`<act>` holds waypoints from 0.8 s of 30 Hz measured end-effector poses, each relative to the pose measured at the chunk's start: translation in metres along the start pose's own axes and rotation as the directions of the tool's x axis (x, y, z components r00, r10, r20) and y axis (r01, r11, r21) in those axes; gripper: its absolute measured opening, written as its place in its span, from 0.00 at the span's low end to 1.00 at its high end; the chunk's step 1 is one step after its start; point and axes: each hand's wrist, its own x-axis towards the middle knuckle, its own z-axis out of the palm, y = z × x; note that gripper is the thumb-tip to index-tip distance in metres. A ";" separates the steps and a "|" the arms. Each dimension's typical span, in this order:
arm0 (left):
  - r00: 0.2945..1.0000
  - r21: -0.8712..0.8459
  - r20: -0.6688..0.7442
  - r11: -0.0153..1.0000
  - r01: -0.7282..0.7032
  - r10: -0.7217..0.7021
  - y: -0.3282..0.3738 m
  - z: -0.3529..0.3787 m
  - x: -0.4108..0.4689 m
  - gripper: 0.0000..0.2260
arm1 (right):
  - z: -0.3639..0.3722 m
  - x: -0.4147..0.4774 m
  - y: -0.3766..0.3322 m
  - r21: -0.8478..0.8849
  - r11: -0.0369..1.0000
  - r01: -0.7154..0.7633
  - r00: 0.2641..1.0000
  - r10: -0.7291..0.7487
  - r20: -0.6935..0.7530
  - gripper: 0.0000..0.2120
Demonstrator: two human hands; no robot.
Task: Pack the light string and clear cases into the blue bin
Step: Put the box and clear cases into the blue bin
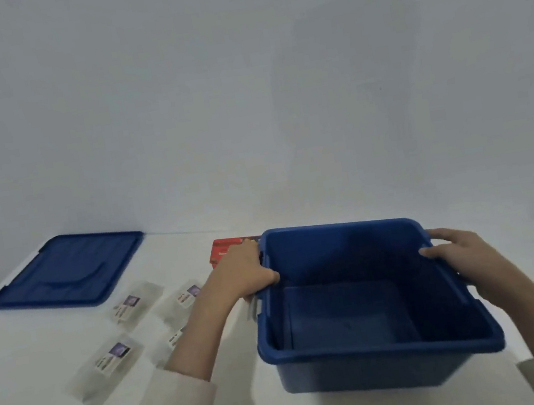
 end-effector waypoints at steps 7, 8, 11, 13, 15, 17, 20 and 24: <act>0.982 -0.091 -0.184 0.995 -0.052 0.034 -0.007 0.023 0.016 0.16 | 0.003 0.014 0.023 -0.058 0.994 0.088 0.994 -0.092 -0.063 0.18; 0.959 -0.090 -0.279 0.992 -0.088 0.059 -0.009 0.020 0.022 0.14 | 0.004 0.014 0.024 -0.091 0.989 0.117 0.990 -0.123 -0.068 0.18; 0.974 0.159 -0.191 0.983 -0.091 0.121 -0.025 0.012 0.050 0.25 | 0.008 0.014 0.027 -0.155 0.973 0.170 0.980 -0.183 -0.075 0.18; 0.999 0.314 0.031 0.949 -0.023 0.014 -0.035 0.012 0.064 0.35 | 0.008 0.016 0.028 -0.172 0.970 0.172 0.979 -0.188 -0.079 0.18; 0.998 0.426 0.054 0.905 0.000 -0.025 -0.041 0.016 0.074 0.38 | 0.008 0.017 0.030 -0.178 0.969 0.172 0.979 -0.188 -0.077 0.19; 0.999 0.498 -0.050 0.866 0.033 -0.009 -0.044 0.020 0.079 0.37 | 0.007 0.017 0.031 -0.171 0.969 0.176 0.978 -0.192 -0.077 0.18; 0.950 0.411 -0.311 0.896 0.169 -0.036 -0.035 0.004 0.071 0.31 | 0.007 0.018 0.033 -0.162 0.971 0.177 0.979 -0.190 -0.073 0.18; 0.782 0.230 -0.622 0.962 0.151 0.026 0.007 -0.038 0.043 0.30 | 0.007 0.020 0.034 -0.144 0.975 0.171 0.981 -0.182 -0.072 0.19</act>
